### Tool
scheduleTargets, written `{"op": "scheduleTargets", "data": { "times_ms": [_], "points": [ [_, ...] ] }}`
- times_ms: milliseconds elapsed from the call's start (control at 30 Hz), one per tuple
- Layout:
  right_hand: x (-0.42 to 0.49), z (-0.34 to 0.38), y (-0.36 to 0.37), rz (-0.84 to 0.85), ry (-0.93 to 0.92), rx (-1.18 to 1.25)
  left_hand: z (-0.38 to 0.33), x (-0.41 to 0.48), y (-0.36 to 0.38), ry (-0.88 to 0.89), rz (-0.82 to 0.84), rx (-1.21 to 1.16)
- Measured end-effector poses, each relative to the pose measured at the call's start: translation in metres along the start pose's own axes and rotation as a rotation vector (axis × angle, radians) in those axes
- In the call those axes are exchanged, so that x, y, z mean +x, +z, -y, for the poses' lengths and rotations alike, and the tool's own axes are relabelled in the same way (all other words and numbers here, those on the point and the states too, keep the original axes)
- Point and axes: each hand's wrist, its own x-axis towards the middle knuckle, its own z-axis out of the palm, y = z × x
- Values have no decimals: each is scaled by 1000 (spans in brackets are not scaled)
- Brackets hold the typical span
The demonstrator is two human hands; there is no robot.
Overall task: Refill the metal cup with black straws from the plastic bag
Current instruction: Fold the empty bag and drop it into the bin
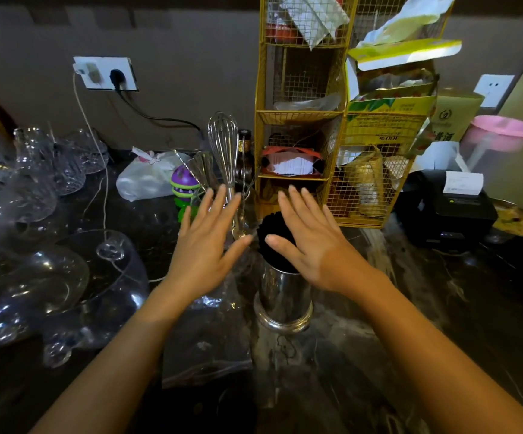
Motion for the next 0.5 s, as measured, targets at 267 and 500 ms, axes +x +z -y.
{"op": "scheduleTargets", "data": {
  "times_ms": [267, 500],
  "points": [
    [12, 43, 13, 11, -179, 48, 29, -39, -18, -86, 8, 28],
    [9, 59, 72, 73, -291, 88, 57, -98, 5, -174, 183, 25]
  ]
}}
